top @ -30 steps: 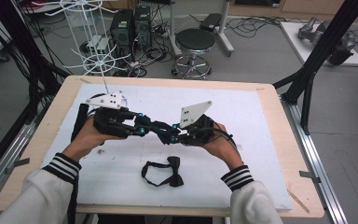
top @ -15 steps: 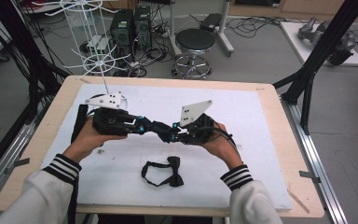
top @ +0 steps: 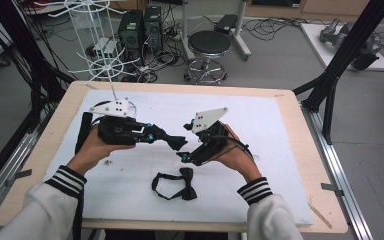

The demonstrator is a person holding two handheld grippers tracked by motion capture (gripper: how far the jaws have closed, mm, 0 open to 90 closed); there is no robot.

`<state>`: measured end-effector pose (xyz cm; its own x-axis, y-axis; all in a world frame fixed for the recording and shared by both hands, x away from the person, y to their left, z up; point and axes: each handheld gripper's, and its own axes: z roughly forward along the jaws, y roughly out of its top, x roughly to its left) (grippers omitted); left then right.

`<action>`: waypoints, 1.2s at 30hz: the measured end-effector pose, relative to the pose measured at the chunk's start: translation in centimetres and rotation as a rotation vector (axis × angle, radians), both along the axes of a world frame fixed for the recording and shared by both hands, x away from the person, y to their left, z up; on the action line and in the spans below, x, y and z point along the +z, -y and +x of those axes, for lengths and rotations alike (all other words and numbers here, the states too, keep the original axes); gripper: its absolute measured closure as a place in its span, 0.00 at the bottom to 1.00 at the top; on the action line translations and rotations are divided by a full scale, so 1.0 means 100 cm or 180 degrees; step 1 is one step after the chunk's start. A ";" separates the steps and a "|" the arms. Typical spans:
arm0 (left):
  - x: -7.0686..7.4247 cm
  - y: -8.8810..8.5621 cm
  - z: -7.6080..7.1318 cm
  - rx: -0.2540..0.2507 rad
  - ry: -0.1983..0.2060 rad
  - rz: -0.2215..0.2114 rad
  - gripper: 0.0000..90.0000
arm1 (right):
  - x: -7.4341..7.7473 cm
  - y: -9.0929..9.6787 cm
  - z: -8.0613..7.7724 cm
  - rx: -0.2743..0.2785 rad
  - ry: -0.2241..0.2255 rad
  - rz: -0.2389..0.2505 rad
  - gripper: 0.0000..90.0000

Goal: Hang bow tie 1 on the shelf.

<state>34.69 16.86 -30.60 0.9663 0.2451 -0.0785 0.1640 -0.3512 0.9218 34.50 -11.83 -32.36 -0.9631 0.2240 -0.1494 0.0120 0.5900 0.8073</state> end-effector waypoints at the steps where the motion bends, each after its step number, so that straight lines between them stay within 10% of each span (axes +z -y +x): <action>1: 0.000 -0.001 0.000 -0.0002 0.0009 0.0010 0.89 | -0.001 0.003 0.001 -0.0013 -0.0063 0.0095 0.11; 25: 0.013 -0.025 -0.010 0.0397 0.0404 -0.0223 0.89 | -0.002 0.069 -0.014 -0.0663 -0.0081 0.0940 0.11; 36: 0.020 -0.047 -0.014 0.0683 0.0618 -0.0327 0.89 | -0.007 0.085 -0.017 -0.0798 -0.0094 0.1058 0.11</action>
<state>33.34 21.53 -28.56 0.8926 0.4457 0.0676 0.0417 -0.2310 0.9721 32.80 -20.30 -33.07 -0.8753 0.4836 -0.0026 0.1480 0.2731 0.9505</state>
